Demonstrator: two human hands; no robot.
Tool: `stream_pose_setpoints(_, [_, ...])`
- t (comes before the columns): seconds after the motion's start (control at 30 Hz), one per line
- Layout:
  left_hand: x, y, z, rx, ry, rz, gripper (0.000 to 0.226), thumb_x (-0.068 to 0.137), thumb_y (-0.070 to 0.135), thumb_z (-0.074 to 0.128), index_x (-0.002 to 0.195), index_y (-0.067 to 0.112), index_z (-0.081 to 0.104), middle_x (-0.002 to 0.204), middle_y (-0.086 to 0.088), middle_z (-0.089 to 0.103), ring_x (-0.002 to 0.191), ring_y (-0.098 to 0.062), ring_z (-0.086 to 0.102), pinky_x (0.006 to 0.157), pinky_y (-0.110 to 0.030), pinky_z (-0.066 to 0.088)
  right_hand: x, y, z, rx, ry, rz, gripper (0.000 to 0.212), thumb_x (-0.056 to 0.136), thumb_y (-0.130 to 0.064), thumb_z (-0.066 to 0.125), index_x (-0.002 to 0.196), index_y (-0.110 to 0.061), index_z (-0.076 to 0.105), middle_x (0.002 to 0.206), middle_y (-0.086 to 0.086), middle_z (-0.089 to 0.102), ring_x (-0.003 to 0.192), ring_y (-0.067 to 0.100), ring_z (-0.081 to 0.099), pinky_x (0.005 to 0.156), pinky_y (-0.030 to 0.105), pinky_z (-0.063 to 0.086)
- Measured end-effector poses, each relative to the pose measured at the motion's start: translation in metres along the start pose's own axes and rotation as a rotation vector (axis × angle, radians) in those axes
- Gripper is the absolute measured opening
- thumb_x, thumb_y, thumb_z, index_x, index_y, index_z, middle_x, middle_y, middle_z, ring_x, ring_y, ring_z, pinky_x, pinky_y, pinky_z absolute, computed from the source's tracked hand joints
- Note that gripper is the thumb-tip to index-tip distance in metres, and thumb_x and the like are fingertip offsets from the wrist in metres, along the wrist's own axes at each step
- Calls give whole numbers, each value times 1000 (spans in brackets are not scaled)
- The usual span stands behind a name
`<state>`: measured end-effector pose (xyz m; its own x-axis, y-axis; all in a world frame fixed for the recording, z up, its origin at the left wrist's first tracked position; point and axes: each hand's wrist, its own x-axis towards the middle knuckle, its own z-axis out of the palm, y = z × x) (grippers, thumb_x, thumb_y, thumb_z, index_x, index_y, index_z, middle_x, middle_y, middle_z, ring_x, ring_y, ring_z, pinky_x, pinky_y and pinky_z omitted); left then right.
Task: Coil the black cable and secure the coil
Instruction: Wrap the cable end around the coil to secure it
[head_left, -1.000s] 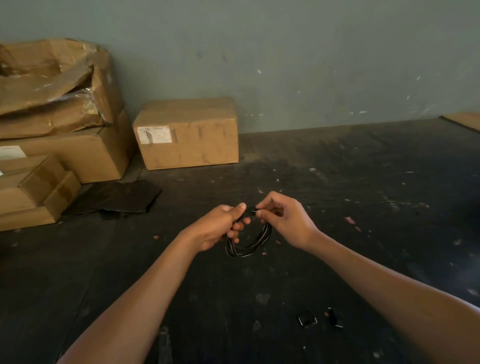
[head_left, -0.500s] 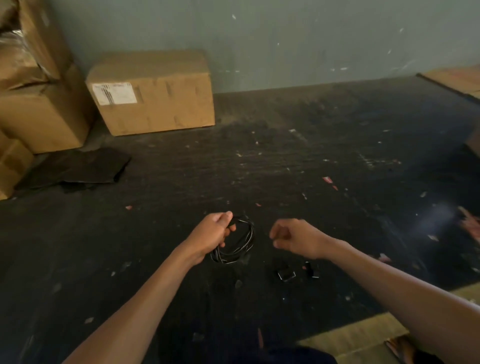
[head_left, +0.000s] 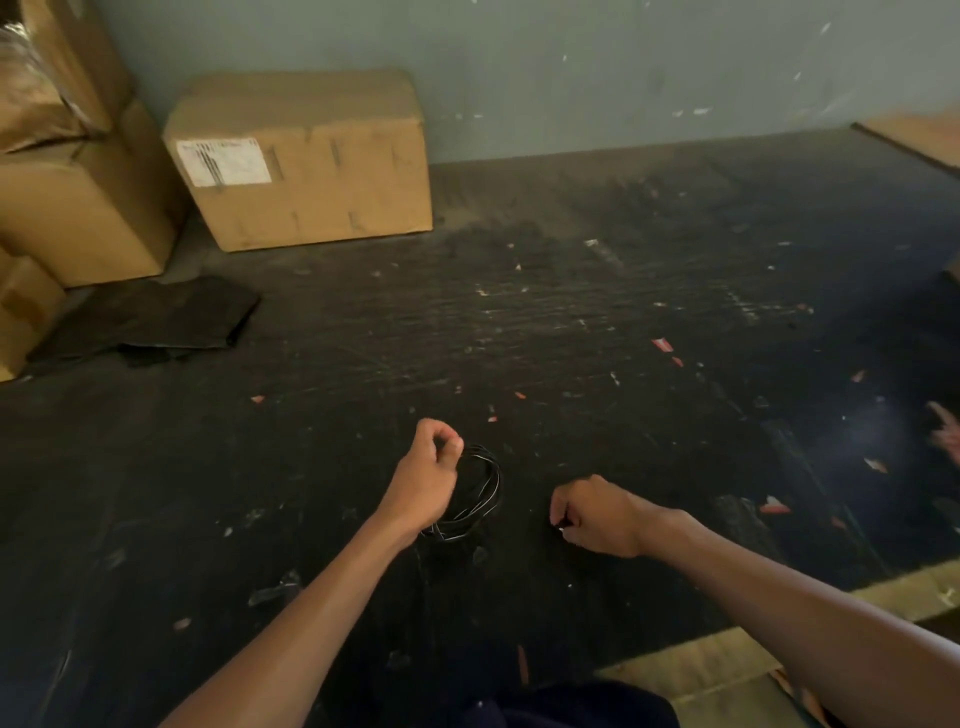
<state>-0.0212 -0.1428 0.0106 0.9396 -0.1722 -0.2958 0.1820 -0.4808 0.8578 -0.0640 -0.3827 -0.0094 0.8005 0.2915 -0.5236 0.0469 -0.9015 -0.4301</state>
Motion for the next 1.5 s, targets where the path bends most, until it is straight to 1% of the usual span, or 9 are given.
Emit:
stream_pose_setpoints(0.07, [-2,1,-2,1,-8,26,9,104,32,41,101,37,48,70,0,50,57,-14,45,53,-29,41,1,-6,-8,102,79,-21,18,93,-18,62,103,-32,60,96,-12,61,80,1,63,68,17,49])
stream_pose_setpoints(0.23, [-5,14,-9,63,-34,101,17,105,32,39,96,36,53,75,4,56,57,-9,48,51,-26,40,4,-40,-40,299,513,-245,27,87,-9,70,93,-36,66,98,-16,58,90,-3,62,76,13,50])
stream_pose_setpoints(0.37, [-2,31,-17,8,-70,143,22,104,29,40,93,35,58,70,14,54,53,4,48,53,-20,37,9,-73,-62,396,634,-372,28,86,-5,70,94,-32,70,98,-13,63,93,-4,63,79,10,51])
stream_pose_setpoints(0.63, [0,51,-40,-125,9,236,26,104,39,38,95,25,59,67,12,53,54,0,46,54,-25,39,11,-102,-82,422,657,-484,14,91,-22,67,101,-30,73,97,-18,65,95,-2,64,81,13,51])
stream_pose_setpoints(0.73, [-5,54,-44,-70,19,297,24,103,41,40,91,33,59,65,17,57,56,2,49,55,-21,41,13,-108,-83,432,650,-461,24,89,-18,68,106,-34,66,97,-16,66,96,-5,63,81,11,50])
stream_pose_setpoints(0.93, [-8,56,-49,-37,41,341,24,105,29,39,93,26,59,75,5,56,61,-2,49,61,-31,43,13,-111,-82,528,629,-469,41,90,-14,67,126,-33,59,89,-12,69,88,0,67,75,16,54])
stream_pose_setpoints(1.2, [-5,58,-52,126,23,362,23,104,34,42,90,36,61,67,11,57,57,0,50,57,-25,43,10,-107,-88,523,581,-492,21,92,-17,66,97,-37,62,90,-15,68,81,6,67,69,23,56])
stream_pose_setpoints(1.37, [0,64,-49,118,93,313,22,102,34,46,91,35,64,84,6,65,77,-6,62,74,-32,52,9,-110,-82,429,701,-550,26,91,-6,64,93,-32,61,91,-11,58,88,7,60,73,17,50])
stream_pose_setpoints(1.5, [7,60,-58,-5,179,204,23,103,30,47,91,27,66,87,3,66,73,-7,60,68,-26,49,4,-109,-80,398,702,-624,26,91,-2,61,95,-28,61,99,-13,53,91,10,58,75,18,50])
